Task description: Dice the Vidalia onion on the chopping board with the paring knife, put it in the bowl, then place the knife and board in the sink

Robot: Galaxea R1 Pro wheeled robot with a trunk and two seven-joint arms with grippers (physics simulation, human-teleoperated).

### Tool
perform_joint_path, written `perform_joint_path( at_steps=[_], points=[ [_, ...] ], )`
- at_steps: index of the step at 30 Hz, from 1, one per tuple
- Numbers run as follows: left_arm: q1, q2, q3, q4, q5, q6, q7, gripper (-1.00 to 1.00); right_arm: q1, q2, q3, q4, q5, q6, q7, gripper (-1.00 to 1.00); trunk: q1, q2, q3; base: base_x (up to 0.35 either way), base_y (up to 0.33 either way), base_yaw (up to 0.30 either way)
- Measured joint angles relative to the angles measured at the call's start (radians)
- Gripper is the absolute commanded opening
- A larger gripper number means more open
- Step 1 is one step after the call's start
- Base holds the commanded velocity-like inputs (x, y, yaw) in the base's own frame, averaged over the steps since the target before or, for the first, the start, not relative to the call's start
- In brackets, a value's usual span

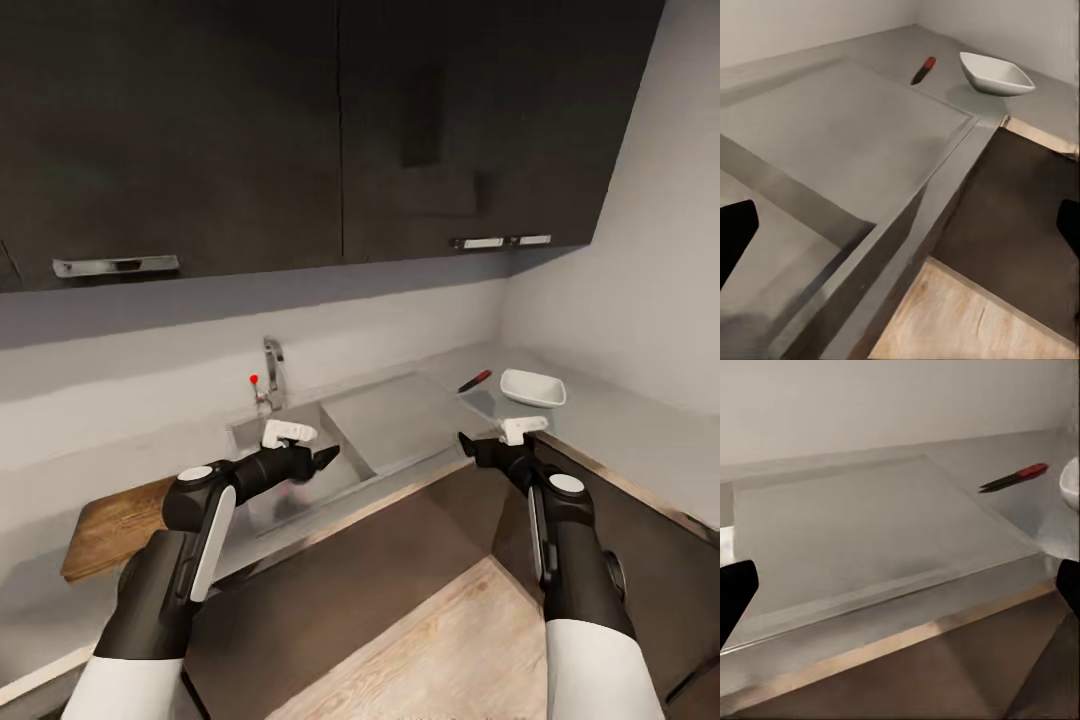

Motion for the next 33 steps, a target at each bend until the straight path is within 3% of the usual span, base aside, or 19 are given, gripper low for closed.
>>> perform_joint_path(
  at_steps=[17,33],
  points=[
    [0.000,0.002,0.008,0.008,0.000,-0.006,0.005,1.00,0.000,-0.003,0.002,-0.001,0.000,0.001,0.000,1.00,0.000,0.000,0.000,0.000,-0.305,-0.293],
    [0.000,0.002,0.009,0.012,0.000,-0.002,0.006,1.00,0.000,-0.003,0.003,0.002,0.001,0.020,-0.002,1.00,0.000,0.000,0.000,0.053,-0.305,-0.031]
  ],
)
